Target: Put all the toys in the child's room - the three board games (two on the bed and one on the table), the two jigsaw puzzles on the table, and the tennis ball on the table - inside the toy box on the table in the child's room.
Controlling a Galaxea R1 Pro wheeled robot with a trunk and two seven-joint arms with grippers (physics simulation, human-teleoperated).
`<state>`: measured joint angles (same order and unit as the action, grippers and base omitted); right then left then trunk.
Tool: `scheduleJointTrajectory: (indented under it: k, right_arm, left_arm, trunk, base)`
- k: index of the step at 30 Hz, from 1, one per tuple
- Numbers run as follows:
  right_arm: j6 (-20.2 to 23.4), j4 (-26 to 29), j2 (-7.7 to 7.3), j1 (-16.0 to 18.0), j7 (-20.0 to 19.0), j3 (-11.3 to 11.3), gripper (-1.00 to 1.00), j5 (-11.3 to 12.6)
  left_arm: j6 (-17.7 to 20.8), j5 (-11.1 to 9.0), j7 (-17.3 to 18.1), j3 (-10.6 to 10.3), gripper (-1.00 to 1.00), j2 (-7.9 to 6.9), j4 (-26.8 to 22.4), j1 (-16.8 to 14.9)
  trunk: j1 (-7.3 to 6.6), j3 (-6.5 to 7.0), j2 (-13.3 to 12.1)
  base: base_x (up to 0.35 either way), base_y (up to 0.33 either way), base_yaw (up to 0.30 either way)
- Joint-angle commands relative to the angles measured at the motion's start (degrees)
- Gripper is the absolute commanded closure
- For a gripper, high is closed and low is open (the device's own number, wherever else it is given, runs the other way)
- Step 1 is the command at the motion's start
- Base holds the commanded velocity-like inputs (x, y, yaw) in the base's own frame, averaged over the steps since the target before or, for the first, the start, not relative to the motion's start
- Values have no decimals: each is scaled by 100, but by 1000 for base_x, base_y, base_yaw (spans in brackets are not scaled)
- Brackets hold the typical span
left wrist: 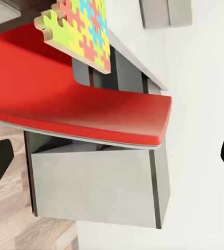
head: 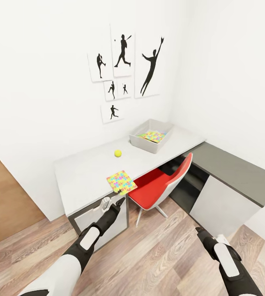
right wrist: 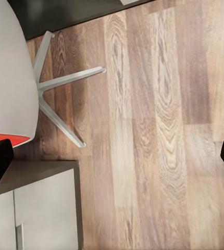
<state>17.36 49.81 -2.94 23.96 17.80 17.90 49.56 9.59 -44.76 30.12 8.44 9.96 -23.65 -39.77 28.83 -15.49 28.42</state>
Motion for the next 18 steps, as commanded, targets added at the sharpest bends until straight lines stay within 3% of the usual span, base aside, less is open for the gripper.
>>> scheduleJointTrajectory:
  k: [1, 5, 18]
  right_arm:
    - [22, 11, 1, 3, 37, 3, -100, 44]
    - [22, 11, 4, 3, 34, 3, -100, 44]
    - [22, 3, 17, 3, 34, 3, -100, 45]
  left_arm:
    - [58, -50, 20, 27, -100, 4, 1, -4]
    - [53, -50, 21, 27, -100, 4, 1, -4]
    - [50, -50, 21, 35, -100, 4, 1, -4]
  trunk:
    - [3, -10, 11]
    - [3, -10, 11]
    - [288, -244, 533]
  base:
    - [0, 0, 0]
    - [0, 0, 0]
    - [0, 0, 0]
